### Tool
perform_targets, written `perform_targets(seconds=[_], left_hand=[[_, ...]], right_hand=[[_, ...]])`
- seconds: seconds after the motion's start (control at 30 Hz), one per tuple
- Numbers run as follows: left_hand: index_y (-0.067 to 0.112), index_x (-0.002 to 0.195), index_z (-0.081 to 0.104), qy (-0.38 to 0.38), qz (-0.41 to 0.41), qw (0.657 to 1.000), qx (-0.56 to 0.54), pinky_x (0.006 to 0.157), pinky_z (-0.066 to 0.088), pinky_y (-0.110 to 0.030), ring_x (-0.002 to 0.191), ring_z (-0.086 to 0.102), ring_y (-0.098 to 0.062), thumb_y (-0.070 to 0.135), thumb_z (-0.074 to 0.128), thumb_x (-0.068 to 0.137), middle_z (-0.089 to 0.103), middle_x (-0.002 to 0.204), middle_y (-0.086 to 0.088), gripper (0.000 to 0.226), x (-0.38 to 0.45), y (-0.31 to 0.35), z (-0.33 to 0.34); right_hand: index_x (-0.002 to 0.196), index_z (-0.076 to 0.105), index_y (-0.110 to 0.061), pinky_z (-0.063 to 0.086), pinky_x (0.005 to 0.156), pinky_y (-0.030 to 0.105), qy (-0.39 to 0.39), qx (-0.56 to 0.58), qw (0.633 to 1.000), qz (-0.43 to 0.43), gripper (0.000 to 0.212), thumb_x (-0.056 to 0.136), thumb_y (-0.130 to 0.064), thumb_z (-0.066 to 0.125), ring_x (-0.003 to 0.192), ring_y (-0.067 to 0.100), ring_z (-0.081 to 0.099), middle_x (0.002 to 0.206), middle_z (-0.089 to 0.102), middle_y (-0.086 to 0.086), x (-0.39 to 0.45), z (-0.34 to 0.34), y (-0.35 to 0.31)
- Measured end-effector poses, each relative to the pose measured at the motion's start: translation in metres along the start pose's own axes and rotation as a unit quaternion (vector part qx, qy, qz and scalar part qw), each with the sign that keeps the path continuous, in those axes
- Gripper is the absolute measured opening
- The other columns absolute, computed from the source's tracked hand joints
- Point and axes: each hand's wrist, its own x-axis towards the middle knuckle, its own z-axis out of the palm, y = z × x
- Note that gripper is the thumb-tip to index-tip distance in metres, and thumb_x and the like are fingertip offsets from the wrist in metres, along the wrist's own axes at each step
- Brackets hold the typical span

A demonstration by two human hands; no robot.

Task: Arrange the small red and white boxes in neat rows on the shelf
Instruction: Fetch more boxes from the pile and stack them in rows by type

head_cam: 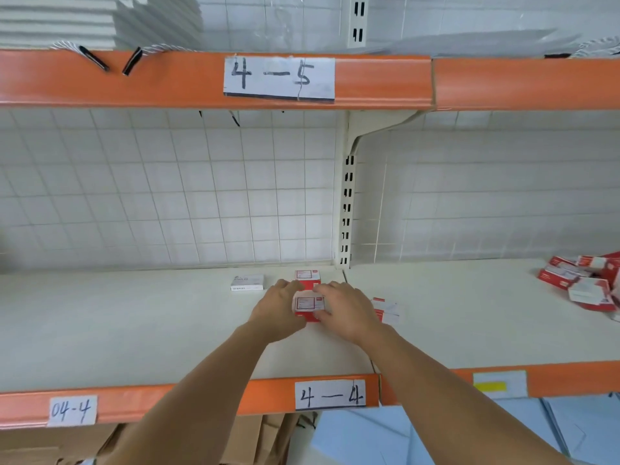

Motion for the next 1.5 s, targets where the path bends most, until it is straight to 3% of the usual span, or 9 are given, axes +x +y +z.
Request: perform_targets(seconds=[0.13,0.33,0.57,0.7,0.87,1.0,1.2,1.33,1.5], left_hand=[[0.024,0.127,0.052,0.017,-0.011,1.0,-0.001,0.088,0.048,-0.032,0.108,0.055,-0.015,0.029,0.064,0.083,0.057,0.115,0.004,0.046,-0.001,-0.016,0.004],[0.028,0.125,0.056,0.067,0.002,0.998,-0.006,0.077,0.045,-0.027,0.101,0.056,-0.014,0.034,0.058,0.087,0.057,0.11,0.006,0.039,0.009,-0.015,0.011],[0.025,0.123,0.057,0.084,0.036,0.995,0.031,0.074,0.041,-0.025,0.109,0.051,-0.013,0.031,0.056,0.089,0.052,0.12,0.008,0.034,0.027,-0.021,0.012],[0.024,0.12,0.058,0.087,0.054,0.994,0.044,0.073,0.041,-0.025,0.112,0.045,-0.012,0.031,0.057,0.089,0.049,0.123,0.009,0.032,0.033,-0.025,0.013],[0.023,0.123,0.052,0.068,0.064,0.995,0.044,0.08,0.042,-0.029,0.119,0.041,-0.013,0.029,0.056,0.089,0.047,0.132,0.011,0.035,0.039,-0.029,0.013],[0.028,0.139,0.039,0.04,0.059,0.996,0.047,0.092,0.042,-0.033,0.128,0.038,-0.014,0.032,0.055,0.092,0.045,0.139,0.011,0.05,0.042,-0.03,0.013],[0.026,0.134,0.045,0.035,0.058,0.996,0.065,0.091,0.043,-0.033,0.126,0.039,-0.013,0.03,0.054,0.092,0.045,0.138,0.012,0.043,0.044,-0.031,0.011],[0.027,0.137,0.042,0.036,0.056,0.996,0.066,0.089,0.043,-0.032,0.125,0.039,-0.014,0.034,0.055,0.091,0.046,0.137,0.011,0.048,0.044,-0.032,0.01],[0.026,0.14,0.037,0.035,0.044,0.995,0.079,0.088,0.044,-0.033,0.125,0.04,-0.016,0.043,0.051,0.092,0.044,0.138,0.007,0.052,0.042,-0.032,0.006]], right_hand=[[0.128,0.053,-0.021,0.043,0.086,0.032,0.009,0.016,1.0,0.023,0.038,0.092,-0.032,0.056,0.108,0.02,0.053,0.121,0.058,0.001,0.009,0.007,-0.003],[0.126,0.057,-0.02,0.046,0.08,0.031,0.018,0.047,0.996,0.068,0.033,0.093,-0.027,0.055,0.105,0.02,0.056,0.119,0.052,0.002,0.02,0.011,-0.002],[0.121,0.053,-0.019,0.046,0.078,0.031,0.035,0.046,0.992,0.108,0.03,0.092,-0.026,0.056,0.104,0.018,0.058,0.117,0.056,-0.001,0.032,0.016,-0.001],[0.133,0.045,-0.021,0.046,0.084,0.033,0.031,0.035,0.992,0.114,0.042,0.093,-0.029,0.055,0.114,0.02,0.054,0.129,0.052,-0.002,0.035,0.017,0.001],[0.141,0.039,-0.023,0.044,0.094,0.035,0.009,0.032,0.994,0.105,0.049,0.094,-0.029,0.053,0.123,0.02,0.049,0.14,0.047,-0.003,0.039,0.016,0.004],[0.14,0.04,-0.023,0.044,0.09,0.032,0.001,0.021,0.995,0.094,0.046,0.096,-0.027,0.051,0.12,0.019,0.05,0.138,0.049,-0.005,0.043,0.018,0.004],[0.132,0.05,-0.024,0.041,0.082,0.029,0.012,0.012,0.996,0.086,0.037,0.095,-0.028,0.051,0.113,0.02,0.053,0.129,0.056,-0.005,0.047,0.019,0.005],[0.129,0.051,-0.022,0.04,0.091,0.035,0.002,-0.022,0.995,0.093,0.04,0.094,-0.04,0.049,0.115,0.023,0.05,0.129,0.056,0.0,0.043,0.015,0.011],[0.137,0.042,-0.023,0.033,0.098,0.036,-0.012,-0.077,0.986,0.147,0.058,0.091,-0.059,0.041,0.122,0.023,0.045,0.133,0.052,0.001,0.017,0.002,0.04]])
